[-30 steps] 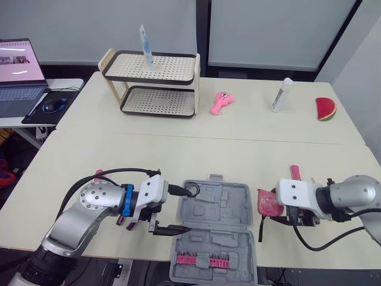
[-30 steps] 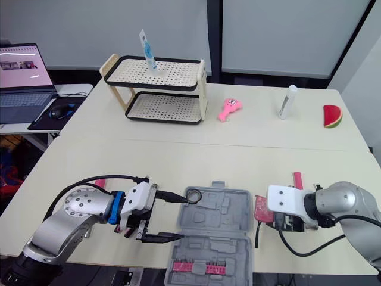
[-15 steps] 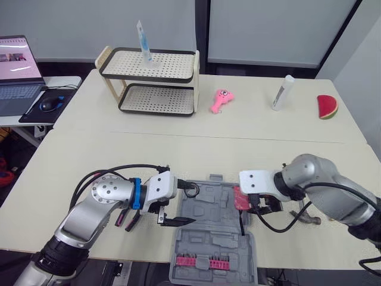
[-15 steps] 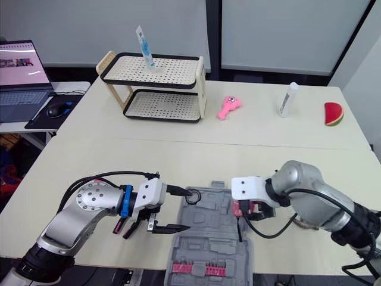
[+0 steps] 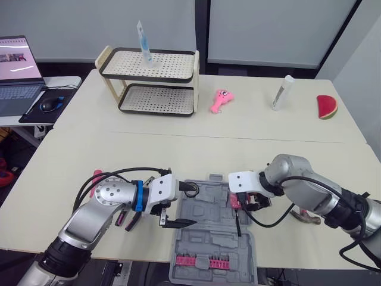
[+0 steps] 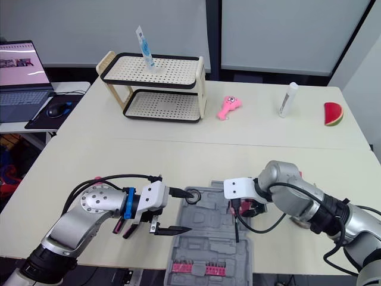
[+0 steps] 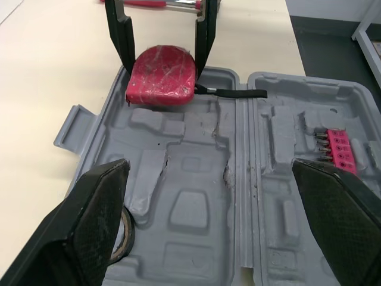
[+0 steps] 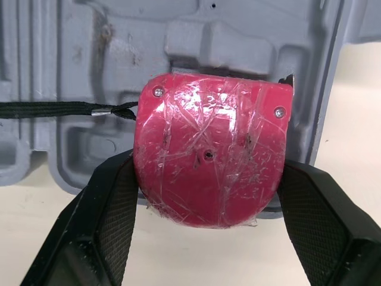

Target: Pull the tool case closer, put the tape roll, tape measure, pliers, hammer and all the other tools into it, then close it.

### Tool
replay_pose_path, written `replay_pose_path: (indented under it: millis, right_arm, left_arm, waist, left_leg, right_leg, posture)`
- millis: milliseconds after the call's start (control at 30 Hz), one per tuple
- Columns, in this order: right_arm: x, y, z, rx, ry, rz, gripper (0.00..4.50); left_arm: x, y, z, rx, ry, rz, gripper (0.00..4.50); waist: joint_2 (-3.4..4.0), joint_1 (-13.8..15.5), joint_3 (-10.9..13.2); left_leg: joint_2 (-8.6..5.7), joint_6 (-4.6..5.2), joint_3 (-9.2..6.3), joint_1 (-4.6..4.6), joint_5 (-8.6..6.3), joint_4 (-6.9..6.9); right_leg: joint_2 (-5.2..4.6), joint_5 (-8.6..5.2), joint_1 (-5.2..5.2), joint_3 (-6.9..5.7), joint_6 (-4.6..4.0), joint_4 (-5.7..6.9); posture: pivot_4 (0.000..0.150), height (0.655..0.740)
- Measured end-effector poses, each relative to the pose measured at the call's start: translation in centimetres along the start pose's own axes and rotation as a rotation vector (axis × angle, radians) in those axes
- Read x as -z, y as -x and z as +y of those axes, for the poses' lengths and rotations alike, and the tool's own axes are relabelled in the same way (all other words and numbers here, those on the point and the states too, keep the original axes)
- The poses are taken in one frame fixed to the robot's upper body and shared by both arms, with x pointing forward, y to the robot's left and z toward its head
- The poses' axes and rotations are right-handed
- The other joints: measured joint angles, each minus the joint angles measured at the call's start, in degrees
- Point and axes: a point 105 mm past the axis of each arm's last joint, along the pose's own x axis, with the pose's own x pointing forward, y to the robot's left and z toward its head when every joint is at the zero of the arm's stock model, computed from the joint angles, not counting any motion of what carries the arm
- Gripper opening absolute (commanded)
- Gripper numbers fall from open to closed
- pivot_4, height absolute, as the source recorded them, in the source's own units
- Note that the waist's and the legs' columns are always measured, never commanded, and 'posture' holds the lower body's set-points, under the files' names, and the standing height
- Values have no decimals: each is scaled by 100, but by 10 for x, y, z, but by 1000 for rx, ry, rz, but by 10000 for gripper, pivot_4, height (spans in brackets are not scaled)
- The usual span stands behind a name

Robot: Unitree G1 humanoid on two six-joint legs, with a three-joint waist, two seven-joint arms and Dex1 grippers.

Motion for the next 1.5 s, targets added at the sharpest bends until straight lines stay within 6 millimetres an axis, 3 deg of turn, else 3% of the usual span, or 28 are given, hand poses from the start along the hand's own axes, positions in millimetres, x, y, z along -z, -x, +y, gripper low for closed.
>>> replay_pose_path:
  millis: [367, 400, 467, 567, 667, 833, 967, 1233, 1400, 1500]
  right_arm:
    - [-3, -4, -6, -4, 12, 5, 31938]
    - [-3, -5, -6, -1, 12, 6, 39120]
    - [-6, -6, -6, -4, 14, 0, 44330]
    - [-7, -5, -6, -12, 12, -7, 44782]
    - [-11, 3, -9, 12, 5, -32, 44782]
    - [-32, 35, -8, 58, 32, -185, 44782]
    - [-28, 39, 0, 81, 36, -295, 44782]
    - [-19, 34, 9, 101, -8, -353, 23828]
    - [-19, 31, 10, 112, -25, -370, 15020]
    - [-19, 28, 9, 136, -28, -391, 15020]
  left_arm:
    - [5, -2, -2, -5, -6, -5, 45000]
    - [5, -2, -2, -5, -6, -5, 45000]
    - [5, -2, -2, -5, -6, -6, 45000]
    - [5, -2, -2, -5, -4, -6, 45000]
    - [5, -2, -2, -5, 0, -6, 45000]
    - [3, -2, 0, -4, 22, -9, 45000]
    - [0, 0, 2, -9, 42, -25, 45000]
    - [-14, 1, 8, -8, 39, -41, 45000]
    - [-17, 1, 8, -2, 47, -48, 45000]
    - [-17, 1, 9, -2, 46, -48, 45000]
  waist:
    - [1, 1, -1]
    - [1, -1, -1]
    - [2, -1, -1]
    - [2, -1, -1]
    - [2, 0, -1]
    - [1, 2, -1]
    - [-3, 19, -4]
    - [-3, -11, -3]
    - [-2, -7, -3]
    - [-3, -2, -3]
  left_leg:
    - [0, 0, -3, 0, 0, 2]
    - [0, 0, -3, 0, 0, 2]
    - [0, 0, -4, 1, 1, 3]
    - [0, 0, -4, 1, 1, 4]
    - [0, 0, -5, 1, 1, 5]
    - [0, 0, -10, 1, 1, 5]
    - [-2, 0, -12, 1, 1, 13]
    - [-1, 2, -9, 26, 3, 13]
    - [-2, 2, -6, 26, 3, 12]
    - [-2, 2, -5, 26, 3, 11]
  right_leg:
    - [0, 1, 1, -4, -1, 5]
    - [0, 1, 0, -4, -1, 6]
    - [0, 1, 0, -4, -1, 9]
    - [0, 1, 0, -4, -1, 11]
    - [0, 1, -1, -5, -1, 15]
    - [1, 0, 0, -10, -1, 22]
    - [-3, 0, 7, -15, -1, 26]
    - [5, 0, 9, -3, -1, 53]
    - [5, 0, 9, 4, -2, 49]
    - [5, 0, 9, 4, -2, 46]
  posture:
    - [1500, 7350]
    - [1500, 7350]
    - [1500, 7350]
    - [1500, 7350]
    - [1500, 7350]
    - [1500, 7350]
    - [1500, 7350]
    - [1500, 7350]
    - [1500, 7350]
    - [1500, 7350]
